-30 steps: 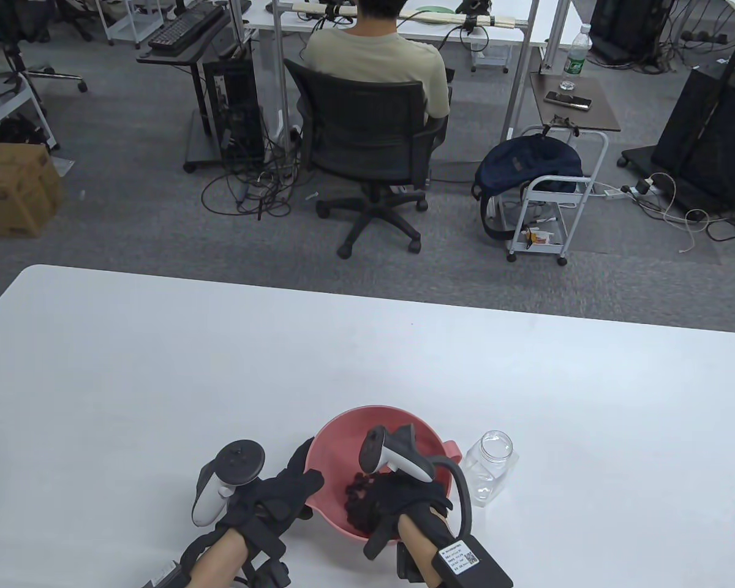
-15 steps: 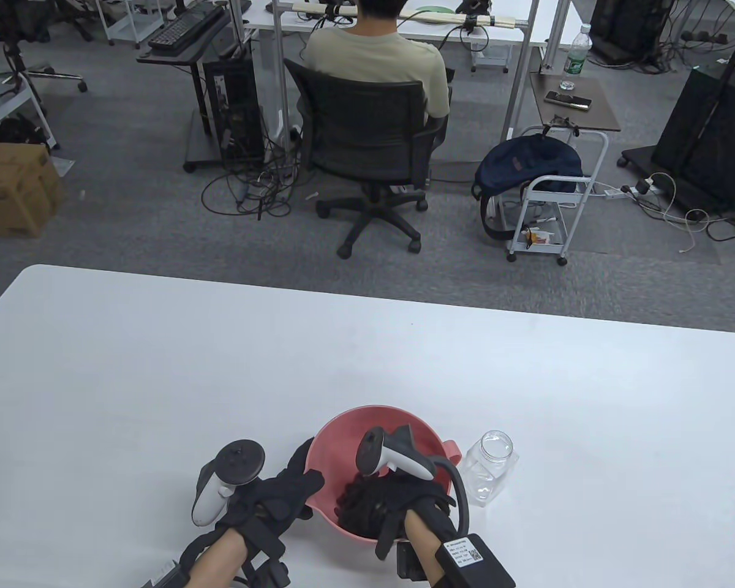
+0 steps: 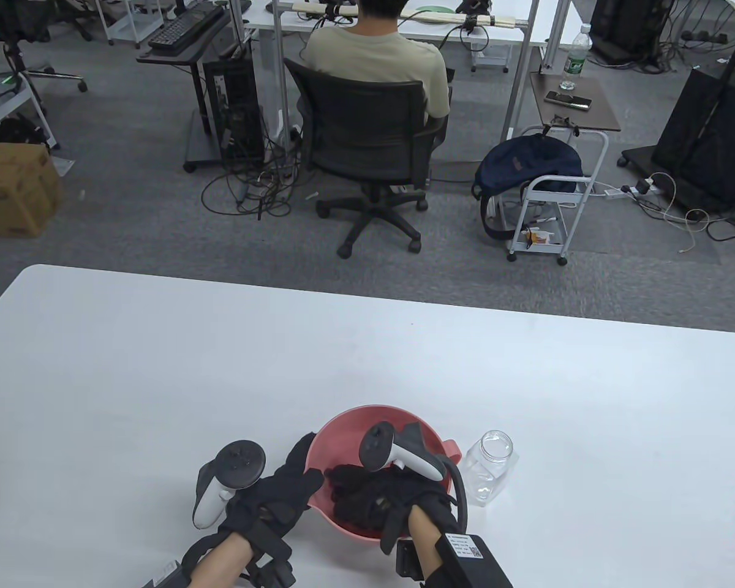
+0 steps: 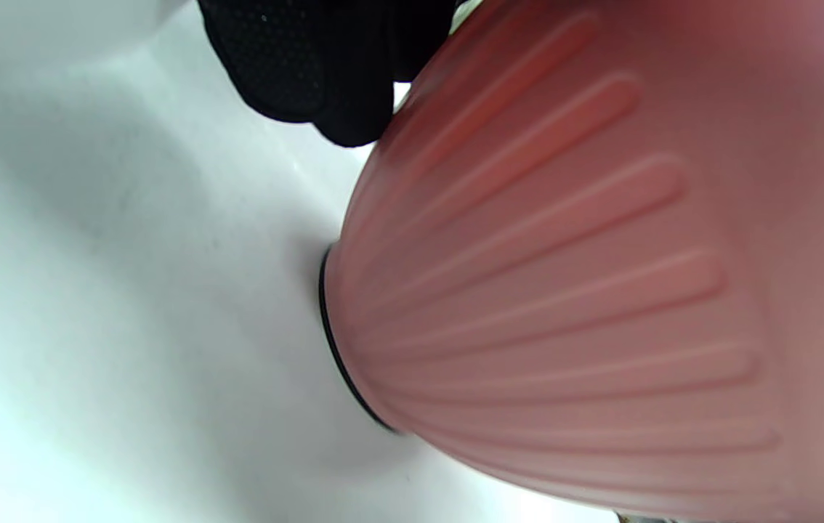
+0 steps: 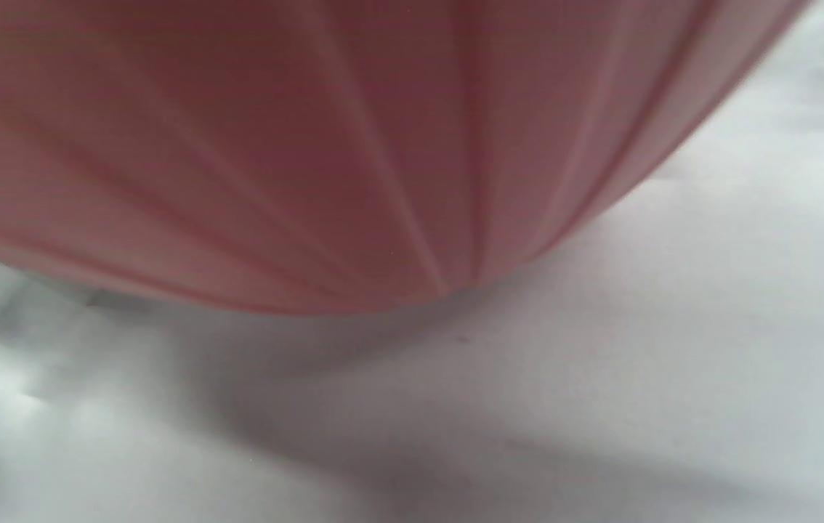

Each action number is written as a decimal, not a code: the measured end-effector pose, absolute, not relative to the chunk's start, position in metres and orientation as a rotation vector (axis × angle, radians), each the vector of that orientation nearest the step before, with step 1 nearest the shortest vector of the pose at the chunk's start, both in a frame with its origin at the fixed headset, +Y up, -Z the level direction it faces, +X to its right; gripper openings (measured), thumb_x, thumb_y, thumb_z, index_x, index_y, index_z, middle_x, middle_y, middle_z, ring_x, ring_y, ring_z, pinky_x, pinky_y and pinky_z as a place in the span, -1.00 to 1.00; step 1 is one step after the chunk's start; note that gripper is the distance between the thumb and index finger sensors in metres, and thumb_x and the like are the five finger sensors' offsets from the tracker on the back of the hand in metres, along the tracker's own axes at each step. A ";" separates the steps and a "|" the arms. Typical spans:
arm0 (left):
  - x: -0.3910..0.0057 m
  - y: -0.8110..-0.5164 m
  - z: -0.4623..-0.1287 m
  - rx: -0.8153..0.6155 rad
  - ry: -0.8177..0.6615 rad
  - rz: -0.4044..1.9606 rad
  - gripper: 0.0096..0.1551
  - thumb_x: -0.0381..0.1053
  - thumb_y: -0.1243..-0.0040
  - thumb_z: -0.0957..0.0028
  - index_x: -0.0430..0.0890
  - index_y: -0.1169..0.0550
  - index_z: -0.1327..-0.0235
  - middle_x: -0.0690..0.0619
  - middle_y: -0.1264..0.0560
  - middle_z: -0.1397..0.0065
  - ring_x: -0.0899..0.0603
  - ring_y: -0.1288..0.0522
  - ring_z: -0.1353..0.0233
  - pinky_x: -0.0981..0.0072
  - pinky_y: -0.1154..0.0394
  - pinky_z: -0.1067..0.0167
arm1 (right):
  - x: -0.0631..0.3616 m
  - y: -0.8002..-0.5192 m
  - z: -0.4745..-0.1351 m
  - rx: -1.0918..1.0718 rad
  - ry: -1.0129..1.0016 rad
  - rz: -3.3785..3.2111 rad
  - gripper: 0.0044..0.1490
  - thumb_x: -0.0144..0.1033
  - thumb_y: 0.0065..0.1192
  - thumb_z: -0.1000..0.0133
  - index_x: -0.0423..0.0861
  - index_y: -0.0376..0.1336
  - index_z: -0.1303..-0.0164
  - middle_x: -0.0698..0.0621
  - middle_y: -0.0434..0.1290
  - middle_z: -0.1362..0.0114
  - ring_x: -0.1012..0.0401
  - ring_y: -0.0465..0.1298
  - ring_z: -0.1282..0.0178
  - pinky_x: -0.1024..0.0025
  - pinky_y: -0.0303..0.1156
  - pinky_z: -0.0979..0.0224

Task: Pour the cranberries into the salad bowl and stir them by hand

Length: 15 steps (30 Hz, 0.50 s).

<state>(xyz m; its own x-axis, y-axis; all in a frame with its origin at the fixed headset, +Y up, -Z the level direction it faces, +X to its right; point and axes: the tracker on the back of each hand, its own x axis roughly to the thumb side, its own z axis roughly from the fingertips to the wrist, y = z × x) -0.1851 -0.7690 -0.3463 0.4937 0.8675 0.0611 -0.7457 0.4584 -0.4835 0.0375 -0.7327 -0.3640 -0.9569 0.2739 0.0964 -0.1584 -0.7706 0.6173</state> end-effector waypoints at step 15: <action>-0.184 -0.760 -0.343 -0.333 -0.318 0.952 -0.15 0.29 0.11 -0.32 0.13 0.15 -0.71 -0.08 -0.13 -0.77 -0.23 -0.39 -0.58 0.03 -0.41 -0.48 | 0.060 -0.684 -0.336 0.328 0.220 2.614 -0.08 0.43 0.26 -0.01 0.35 0.06 -0.57 0.13 0.21 -0.75 0.10 0.22 -0.73 -0.05 0.32 -0.61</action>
<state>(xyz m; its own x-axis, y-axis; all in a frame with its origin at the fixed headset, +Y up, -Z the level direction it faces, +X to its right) -0.1837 -0.7603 -0.3426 0.5413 0.8325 0.1176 -0.7362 0.5369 -0.4120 0.0602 -0.6840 -0.3363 -0.8494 0.4920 0.1909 -0.4532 -0.8654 0.2138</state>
